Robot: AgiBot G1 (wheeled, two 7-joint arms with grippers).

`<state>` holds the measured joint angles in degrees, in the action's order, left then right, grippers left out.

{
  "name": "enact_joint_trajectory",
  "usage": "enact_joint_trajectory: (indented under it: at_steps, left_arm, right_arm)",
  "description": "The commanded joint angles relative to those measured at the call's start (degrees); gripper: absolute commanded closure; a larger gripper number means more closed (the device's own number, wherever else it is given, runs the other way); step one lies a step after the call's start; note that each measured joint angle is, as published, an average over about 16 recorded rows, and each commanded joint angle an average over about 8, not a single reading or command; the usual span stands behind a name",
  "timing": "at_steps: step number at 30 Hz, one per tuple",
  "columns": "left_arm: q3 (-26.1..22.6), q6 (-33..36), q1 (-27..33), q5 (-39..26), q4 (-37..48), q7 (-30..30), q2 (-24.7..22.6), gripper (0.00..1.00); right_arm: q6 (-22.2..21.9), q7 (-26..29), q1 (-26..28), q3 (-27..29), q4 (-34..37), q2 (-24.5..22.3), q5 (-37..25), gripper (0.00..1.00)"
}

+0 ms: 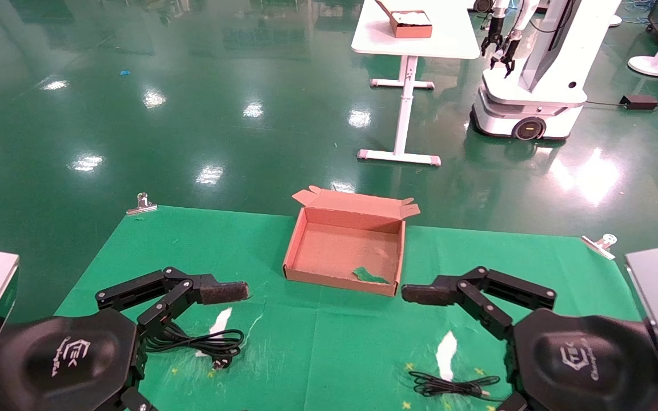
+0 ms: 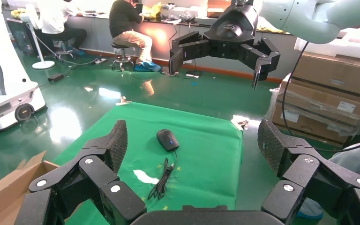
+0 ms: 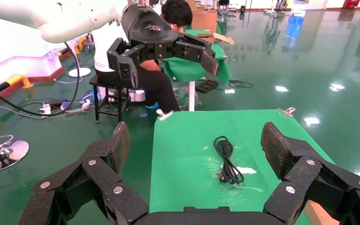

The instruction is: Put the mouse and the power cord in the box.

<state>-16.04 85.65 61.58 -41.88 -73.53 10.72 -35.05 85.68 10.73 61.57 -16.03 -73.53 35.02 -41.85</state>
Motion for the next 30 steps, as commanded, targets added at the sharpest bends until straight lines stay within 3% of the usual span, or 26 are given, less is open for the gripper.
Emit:
enact_joint_trajectory:
  at_steps: [1,30]
  left_arm:
    - [0.00,0.00,0.00,0.00,0.00,0.00,0.00,0.00]
    - [0.00,0.00,0.00,0.00,-0.01,0.00,0.00,0.00]
  right_arm:
    - [0.00,0.00,0.00,0.00,0.00,0.00,0.00,0.00]
    - [0.03,0.04,-0.08,0.02,-0.11,-0.02,0.04,0.00]
